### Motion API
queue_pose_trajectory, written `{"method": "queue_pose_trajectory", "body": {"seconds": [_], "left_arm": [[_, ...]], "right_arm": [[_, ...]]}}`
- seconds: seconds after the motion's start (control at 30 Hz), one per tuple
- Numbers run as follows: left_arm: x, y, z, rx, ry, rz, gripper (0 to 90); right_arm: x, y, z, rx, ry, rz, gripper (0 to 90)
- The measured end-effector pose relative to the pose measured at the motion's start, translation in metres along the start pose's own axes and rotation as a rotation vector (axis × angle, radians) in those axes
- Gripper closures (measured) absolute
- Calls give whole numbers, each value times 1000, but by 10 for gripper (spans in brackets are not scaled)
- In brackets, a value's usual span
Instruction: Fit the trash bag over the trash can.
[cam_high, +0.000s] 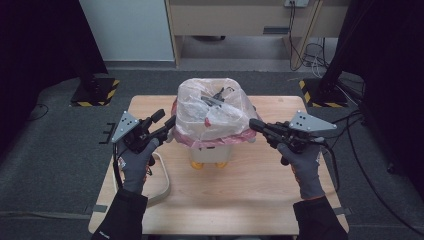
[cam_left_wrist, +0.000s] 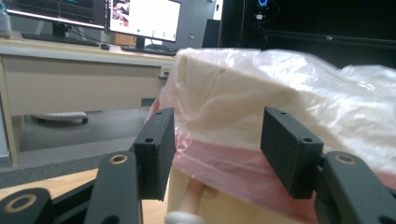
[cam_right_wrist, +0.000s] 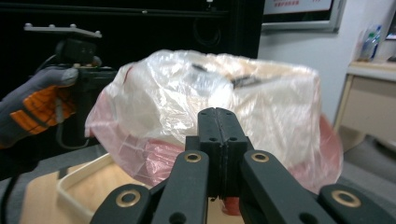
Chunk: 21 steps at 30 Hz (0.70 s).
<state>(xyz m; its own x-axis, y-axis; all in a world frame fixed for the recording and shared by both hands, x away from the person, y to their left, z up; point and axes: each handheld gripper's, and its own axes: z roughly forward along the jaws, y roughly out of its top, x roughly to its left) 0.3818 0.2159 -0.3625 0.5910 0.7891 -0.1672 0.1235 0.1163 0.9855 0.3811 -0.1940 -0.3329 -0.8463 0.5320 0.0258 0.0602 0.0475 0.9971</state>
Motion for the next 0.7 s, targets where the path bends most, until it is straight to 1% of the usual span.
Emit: {"method": "queue_pose_trajectory", "body": {"seconds": [0.03, 0.1, 0.17, 0.2, 0.23, 0.33, 0.4, 0.43, 0.47, 0.53, 0.6, 0.63, 0.7], "left_arm": [[0, -2, 1, 7, 0, 1, 442], [-1, -5, 5, 20, -1, 0, 441], [-1, -7, 6, 26, 4, 2, 441], [-1, -8, 7, 26, 6, 1, 441], [1, -8, 6, 25, 11, 2, 441], [6, -8, -1, 11, 28, -3, 436], [11, -7, -8, -3, 44, -1, 423], [14, -6, -12, -8, 54, -8, 413], [17, -7, -16, -7, 72, -6, 404], [23, -9, -22, 3, 91, 5, 399], [26, -14, -28, 33, 109, 8, 384], [29, -17, -30, 44, 120, 19, 378], [34, -26, -35, 74, 139, 25, 361]], "right_arm": [[0, -4, -1, 3, 4, 5, 900], [-1, -12, -2, 26, 7, 10, 900], [-2, -18, 2, 61, 3, 8, 900], [-2, -20, 3, 72, 4, 6, 888], [-3, -21, 5, 71, 13, 14, 846], [-4, -17, 2, 32, 30, 39, 670], [-5, -13, -4, -10, 38, 52, 632], [-6, -11, -8, -34, 36, 60, 597], [-8, -8, -10, -57, 25, 66, 584], [-11, -2, -14, -81, 12, 71, 563], [-14, 5, -13, -98, -9, 76, 503], [-15, 9, -12, -99, -20, 75, 479], [-19, 15, -7, -102, -37, 74, 467]]}}
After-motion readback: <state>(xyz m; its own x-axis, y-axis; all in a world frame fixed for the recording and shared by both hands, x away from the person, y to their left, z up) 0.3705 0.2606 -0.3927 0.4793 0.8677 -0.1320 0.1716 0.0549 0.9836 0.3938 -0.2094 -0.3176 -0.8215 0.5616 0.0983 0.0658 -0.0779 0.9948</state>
